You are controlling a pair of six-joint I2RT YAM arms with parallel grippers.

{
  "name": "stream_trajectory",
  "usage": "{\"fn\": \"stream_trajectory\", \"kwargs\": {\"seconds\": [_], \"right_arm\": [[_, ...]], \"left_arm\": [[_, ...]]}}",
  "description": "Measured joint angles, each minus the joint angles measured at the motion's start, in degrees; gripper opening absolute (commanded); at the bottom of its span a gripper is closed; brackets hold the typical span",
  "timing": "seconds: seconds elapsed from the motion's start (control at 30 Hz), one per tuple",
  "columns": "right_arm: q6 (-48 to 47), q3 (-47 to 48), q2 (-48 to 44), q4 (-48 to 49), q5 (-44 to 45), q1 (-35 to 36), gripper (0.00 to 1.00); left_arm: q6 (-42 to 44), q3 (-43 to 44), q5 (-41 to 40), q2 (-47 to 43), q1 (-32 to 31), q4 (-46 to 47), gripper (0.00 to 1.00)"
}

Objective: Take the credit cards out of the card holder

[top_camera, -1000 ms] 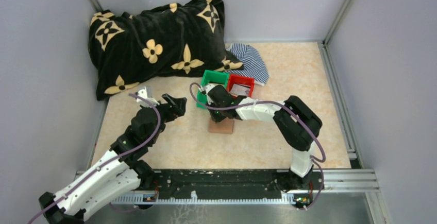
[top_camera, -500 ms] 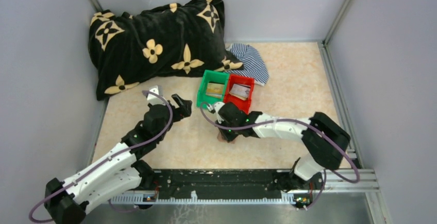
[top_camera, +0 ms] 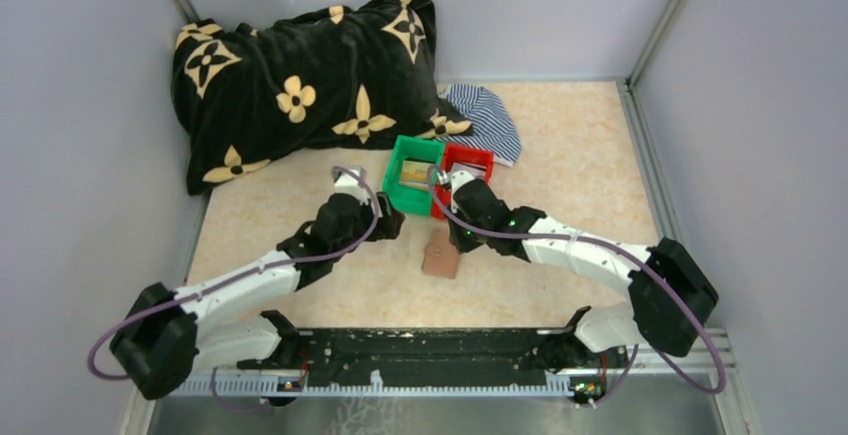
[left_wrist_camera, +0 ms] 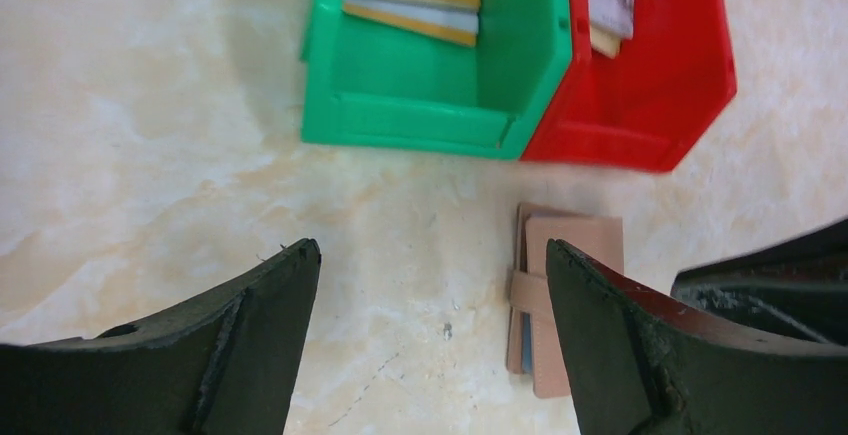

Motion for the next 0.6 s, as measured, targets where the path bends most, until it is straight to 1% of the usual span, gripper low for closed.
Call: {"fn": "stream_trajectory", "kwargs": {"seconds": [0.07, 0.2, 0.3, 0.4, 0.53, 0.6], "right_arm": [[0.2, -0.8, 1.2, 0.1, 0.5, -0.3, 0.00], [0.7, -2.6, 2.7, 0.3, 0.5, -0.6, 0.00], [1.0, -2.9, 3.0, 0.6, 0.4, -0.7, 0.00], [1.0, -2.9, 3.9, 2.1, 0.4, -0.7, 0.00], [1.1, -2.9, 6.8, 2.8, 0.5, -0.7, 0.00], [1.3, -3.0, 8.0, 3.1, 0.6, -0.7, 0.00]], "left_arm": [[2.1, 0.0, 4.3, 3.7, 0.0, 2.0, 0.93], [7.7, 0.0, 15.1, 9.7, -0.1, 6.0, 0.92], [11.0, 0.0, 21.0, 11.3, -0.8, 8.4, 0.92], [13.5, 0.4, 23.8, 11.5, -2.1, 9.1, 0.91], [16.2, 2.4, 23.7, 12.6, -4.7, 9.0, 0.89], [16.9, 3.2, 23.1, 13.5, -6.2, 9.0, 0.74]]}}
